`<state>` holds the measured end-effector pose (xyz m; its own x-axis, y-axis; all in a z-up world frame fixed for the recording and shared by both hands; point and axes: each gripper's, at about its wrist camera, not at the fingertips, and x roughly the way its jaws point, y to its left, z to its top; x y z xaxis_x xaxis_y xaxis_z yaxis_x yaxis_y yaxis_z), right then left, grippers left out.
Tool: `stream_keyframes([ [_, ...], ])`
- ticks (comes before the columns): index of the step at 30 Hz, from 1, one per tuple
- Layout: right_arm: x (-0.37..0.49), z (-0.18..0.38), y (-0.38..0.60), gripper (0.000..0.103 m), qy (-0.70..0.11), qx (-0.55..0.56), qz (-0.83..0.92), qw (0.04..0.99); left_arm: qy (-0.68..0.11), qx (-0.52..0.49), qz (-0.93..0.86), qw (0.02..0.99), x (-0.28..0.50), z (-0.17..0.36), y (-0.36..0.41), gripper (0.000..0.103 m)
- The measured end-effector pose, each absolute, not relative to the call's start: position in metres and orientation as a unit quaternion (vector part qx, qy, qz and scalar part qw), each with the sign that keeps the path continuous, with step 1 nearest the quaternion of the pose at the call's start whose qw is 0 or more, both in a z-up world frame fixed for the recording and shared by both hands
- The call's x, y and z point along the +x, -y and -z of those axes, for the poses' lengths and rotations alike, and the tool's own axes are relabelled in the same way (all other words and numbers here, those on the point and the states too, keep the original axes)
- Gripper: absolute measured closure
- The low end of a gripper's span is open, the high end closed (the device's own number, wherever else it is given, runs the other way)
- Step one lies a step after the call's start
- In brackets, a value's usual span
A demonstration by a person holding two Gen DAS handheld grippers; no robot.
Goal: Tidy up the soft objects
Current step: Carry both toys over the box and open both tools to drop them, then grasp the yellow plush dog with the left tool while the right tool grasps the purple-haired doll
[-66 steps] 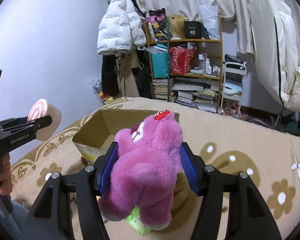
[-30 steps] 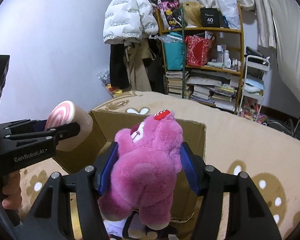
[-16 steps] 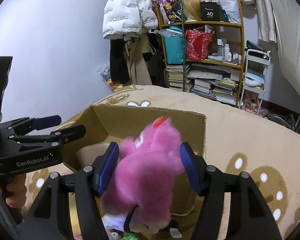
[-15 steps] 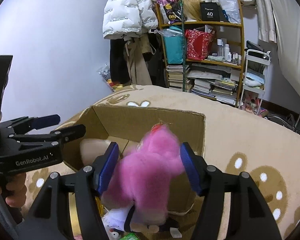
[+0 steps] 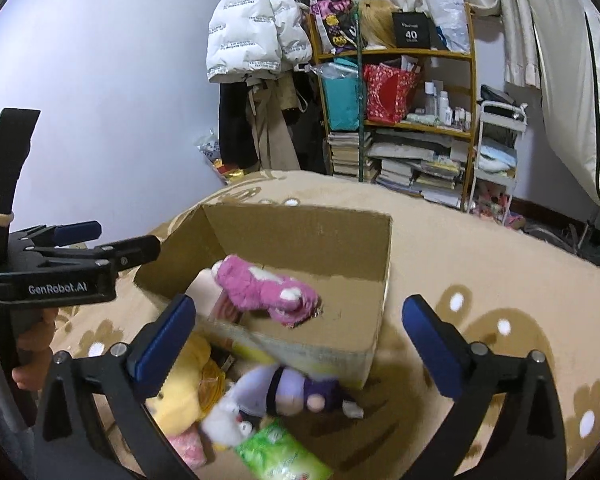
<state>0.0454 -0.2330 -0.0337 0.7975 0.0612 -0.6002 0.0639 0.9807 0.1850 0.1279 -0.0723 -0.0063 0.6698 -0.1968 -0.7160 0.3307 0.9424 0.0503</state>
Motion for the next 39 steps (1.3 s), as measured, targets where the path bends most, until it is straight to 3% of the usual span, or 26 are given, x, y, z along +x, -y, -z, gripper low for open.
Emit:
stream_keyframes([
  [14,0.024,0.052,0.203,0.000,-0.362,0.071,-0.016,0.929,-0.448,0.095,0.131,0.879,0.101,0.017,0.056,0.002],
  [39,0.060,0.112,0.219,0.000,-0.434,0.109,-0.001,0.894,-0.554,0.052,0.147,0.818,0.143,0.089,0.077,0.002],
])
